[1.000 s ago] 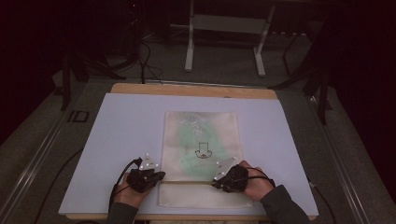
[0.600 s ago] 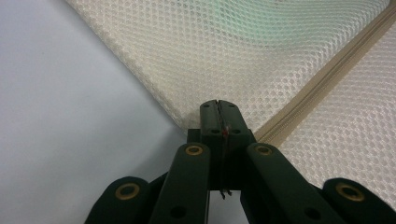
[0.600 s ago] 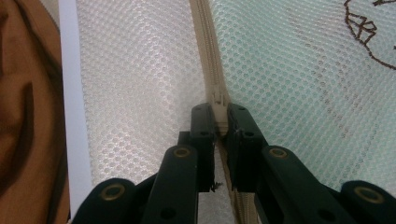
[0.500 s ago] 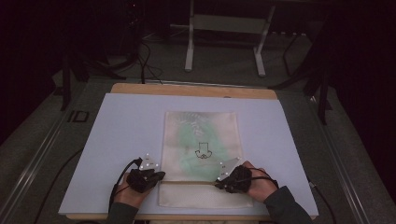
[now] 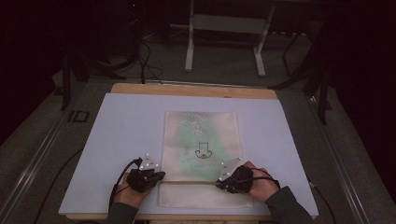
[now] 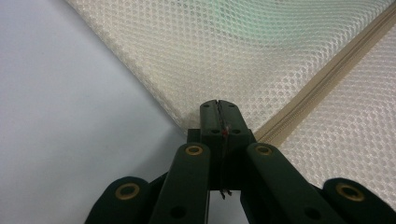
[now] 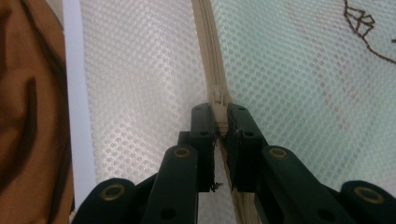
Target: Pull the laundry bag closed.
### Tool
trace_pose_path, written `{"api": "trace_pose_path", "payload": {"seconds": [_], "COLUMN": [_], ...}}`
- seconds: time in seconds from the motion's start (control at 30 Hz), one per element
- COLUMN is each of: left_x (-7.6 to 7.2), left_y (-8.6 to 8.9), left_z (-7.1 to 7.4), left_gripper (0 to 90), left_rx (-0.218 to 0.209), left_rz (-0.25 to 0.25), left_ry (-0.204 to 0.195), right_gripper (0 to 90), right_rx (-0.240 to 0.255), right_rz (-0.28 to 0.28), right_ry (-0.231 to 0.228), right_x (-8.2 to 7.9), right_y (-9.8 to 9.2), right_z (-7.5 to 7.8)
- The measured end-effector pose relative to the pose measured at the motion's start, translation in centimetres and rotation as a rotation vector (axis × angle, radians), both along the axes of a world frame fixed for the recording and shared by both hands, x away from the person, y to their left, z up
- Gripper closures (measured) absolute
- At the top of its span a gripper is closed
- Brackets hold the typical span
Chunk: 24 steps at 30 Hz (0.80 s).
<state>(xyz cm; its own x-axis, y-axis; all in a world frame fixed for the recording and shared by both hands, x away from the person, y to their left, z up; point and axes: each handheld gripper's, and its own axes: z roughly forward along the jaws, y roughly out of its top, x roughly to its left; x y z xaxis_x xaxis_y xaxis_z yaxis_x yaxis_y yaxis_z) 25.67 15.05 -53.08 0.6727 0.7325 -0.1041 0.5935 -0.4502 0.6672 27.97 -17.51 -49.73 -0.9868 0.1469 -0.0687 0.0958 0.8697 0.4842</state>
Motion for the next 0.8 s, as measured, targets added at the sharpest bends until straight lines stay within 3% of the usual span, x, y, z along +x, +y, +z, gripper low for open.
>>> {"api": "trace_pose_path", "payload": {"seconds": [0.8], "left_x": [0.0], "left_y": [0.0], "left_z": [0.0], "left_gripper": [89.5], "left_rx": [0.001], "left_rz": [0.002], "left_ry": [-0.001], "right_gripper": [82.5], "right_rx": [-0.010], "right_rz": [-0.027], "right_ry": [0.007], "right_x": [0.0], "right_y": [-2.0], "right_z": [0.2]}}
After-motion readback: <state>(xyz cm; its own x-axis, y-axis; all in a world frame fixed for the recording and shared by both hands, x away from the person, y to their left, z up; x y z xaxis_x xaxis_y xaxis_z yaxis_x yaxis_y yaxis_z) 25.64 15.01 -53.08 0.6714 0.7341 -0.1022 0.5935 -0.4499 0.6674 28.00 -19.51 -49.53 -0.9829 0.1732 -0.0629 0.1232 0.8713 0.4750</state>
